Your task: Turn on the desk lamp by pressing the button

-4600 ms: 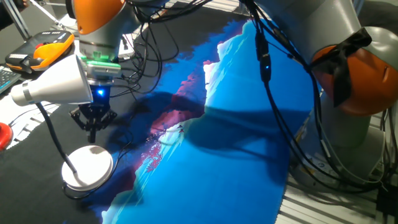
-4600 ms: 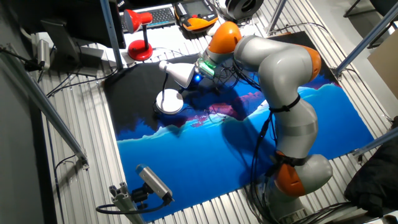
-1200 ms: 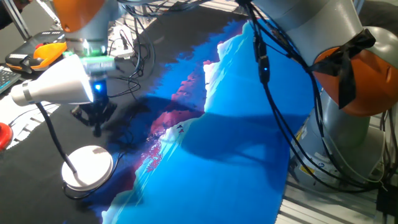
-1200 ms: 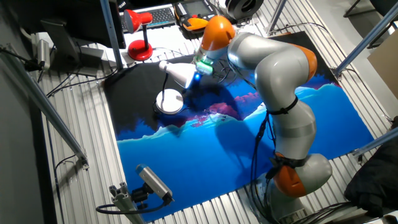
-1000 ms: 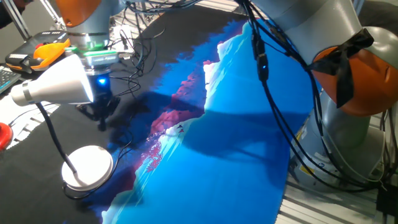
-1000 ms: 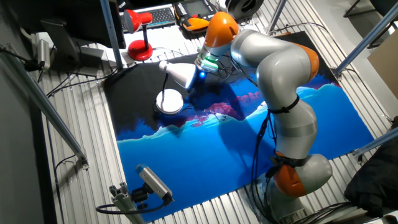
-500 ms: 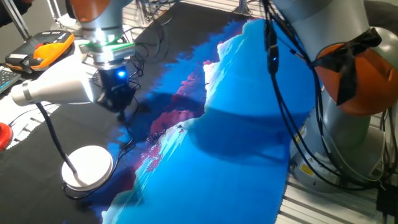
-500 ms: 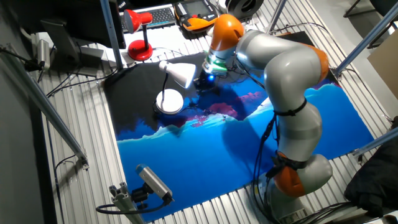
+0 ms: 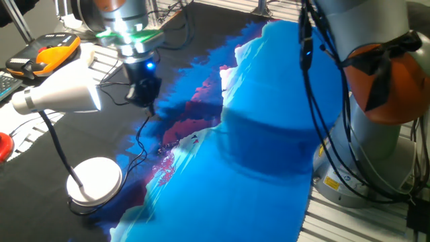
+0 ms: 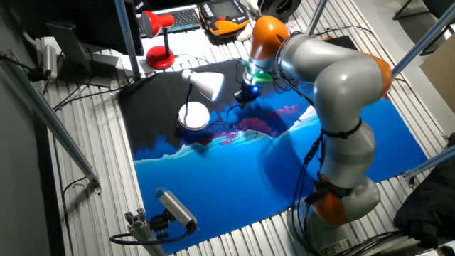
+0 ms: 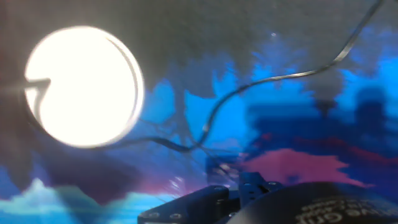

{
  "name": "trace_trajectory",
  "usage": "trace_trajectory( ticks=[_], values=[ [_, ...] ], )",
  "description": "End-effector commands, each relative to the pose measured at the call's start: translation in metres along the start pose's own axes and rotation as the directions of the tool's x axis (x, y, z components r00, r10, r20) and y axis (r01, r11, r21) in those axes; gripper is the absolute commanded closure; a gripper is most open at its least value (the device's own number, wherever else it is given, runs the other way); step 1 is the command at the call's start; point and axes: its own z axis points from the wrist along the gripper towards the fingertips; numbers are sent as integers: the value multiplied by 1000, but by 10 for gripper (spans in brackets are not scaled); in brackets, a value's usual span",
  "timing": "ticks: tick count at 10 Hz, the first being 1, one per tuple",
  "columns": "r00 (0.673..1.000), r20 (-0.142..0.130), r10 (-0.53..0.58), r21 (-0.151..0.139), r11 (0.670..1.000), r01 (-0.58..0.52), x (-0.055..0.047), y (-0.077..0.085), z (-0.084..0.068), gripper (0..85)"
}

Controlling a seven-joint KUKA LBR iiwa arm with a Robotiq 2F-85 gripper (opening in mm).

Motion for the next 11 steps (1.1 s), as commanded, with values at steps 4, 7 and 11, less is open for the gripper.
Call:
trace_trajectory(
  ticks=[4,7,11],
  values=[
    [993,60,-98,44,994,96,17,-15,-17,850],
    [991,61,-119,55,992,115,22,-17,-26,850],
    [989,79,-127,79,990,121,26,-8,-38,850]
  ],
)
